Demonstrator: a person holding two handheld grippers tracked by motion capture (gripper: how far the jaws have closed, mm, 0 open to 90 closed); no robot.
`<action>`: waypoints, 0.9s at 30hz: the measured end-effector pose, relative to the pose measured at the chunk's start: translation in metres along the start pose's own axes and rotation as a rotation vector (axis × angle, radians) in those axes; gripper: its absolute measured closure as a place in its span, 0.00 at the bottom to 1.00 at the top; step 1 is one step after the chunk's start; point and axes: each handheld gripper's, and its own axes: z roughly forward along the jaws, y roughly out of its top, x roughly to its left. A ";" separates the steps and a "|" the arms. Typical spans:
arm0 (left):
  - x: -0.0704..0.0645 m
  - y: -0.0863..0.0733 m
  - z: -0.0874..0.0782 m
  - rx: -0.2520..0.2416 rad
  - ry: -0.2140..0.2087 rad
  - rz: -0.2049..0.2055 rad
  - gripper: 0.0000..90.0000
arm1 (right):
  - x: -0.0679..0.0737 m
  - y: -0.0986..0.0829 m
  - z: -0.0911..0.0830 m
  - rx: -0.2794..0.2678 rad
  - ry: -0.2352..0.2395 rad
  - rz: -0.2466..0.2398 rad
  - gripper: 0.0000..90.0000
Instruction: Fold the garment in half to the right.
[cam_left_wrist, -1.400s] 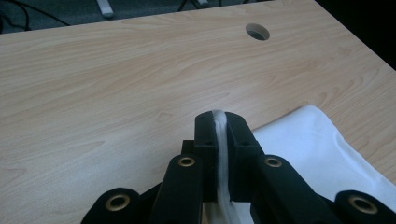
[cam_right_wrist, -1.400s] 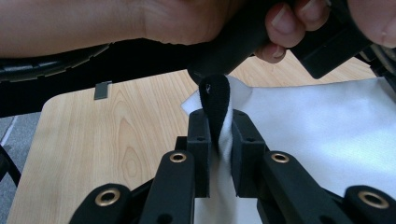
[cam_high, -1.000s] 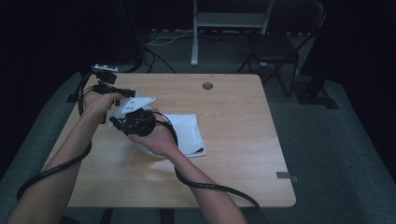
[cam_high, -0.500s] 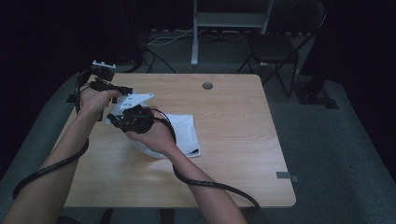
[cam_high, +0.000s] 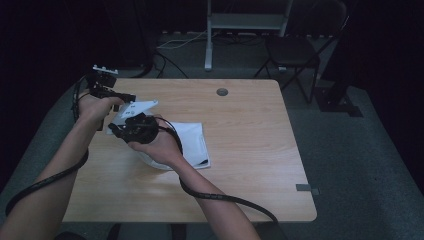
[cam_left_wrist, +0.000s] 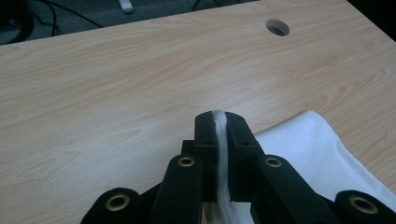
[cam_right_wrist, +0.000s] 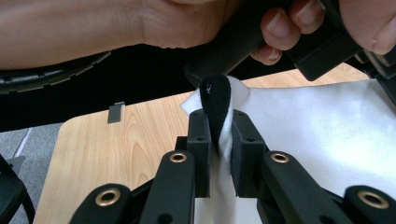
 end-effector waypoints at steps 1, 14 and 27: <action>0.001 0.000 -0.001 0.002 0.005 -0.002 0.94 | 0.000 0.000 0.000 -0.004 0.001 -0.002 0.90; -0.011 0.005 0.006 0.030 0.017 0.026 0.94 | -0.003 -0.004 -0.007 0.006 -0.019 -0.002 0.90; -0.021 0.013 0.011 0.049 0.068 0.043 0.94 | -0.006 -0.004 -0.016 0.000 -0.035 -0.002 0.90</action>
